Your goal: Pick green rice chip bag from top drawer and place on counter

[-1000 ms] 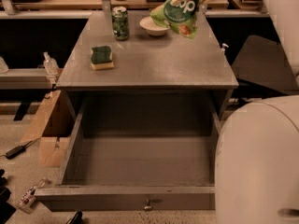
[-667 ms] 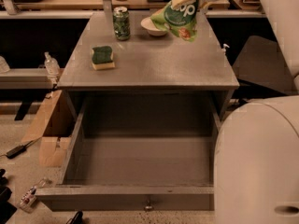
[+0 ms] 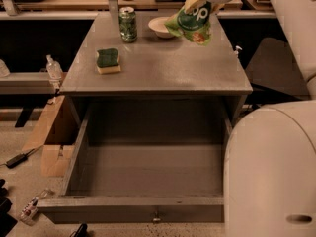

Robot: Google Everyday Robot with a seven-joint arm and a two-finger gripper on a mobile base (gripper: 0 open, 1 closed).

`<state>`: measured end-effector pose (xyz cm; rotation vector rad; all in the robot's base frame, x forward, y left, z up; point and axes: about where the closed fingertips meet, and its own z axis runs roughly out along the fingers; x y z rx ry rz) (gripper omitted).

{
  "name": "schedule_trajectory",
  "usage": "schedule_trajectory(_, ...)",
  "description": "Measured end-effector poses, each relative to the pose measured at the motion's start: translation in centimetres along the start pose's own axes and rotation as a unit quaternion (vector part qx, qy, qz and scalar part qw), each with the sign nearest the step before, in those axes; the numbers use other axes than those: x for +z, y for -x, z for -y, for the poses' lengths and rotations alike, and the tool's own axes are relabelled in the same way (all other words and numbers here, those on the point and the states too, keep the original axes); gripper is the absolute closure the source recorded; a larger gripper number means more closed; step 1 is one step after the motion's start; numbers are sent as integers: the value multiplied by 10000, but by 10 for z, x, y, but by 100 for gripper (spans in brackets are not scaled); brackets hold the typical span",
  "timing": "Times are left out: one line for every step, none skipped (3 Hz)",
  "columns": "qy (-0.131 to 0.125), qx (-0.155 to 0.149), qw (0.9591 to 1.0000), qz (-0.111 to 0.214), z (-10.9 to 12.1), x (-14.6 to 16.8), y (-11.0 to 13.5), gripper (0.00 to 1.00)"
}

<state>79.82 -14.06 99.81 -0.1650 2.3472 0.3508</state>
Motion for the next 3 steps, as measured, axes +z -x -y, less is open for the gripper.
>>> schedule_trajectory(8, -2, 10000, -22, -1, 3, -1, 4)
schedule_trajectory(13, -5, 10000, -35, -2, 5, -2, 0)
schedule_trajectory(13, -5, 10000, -35, -2, 5, -2, 0)
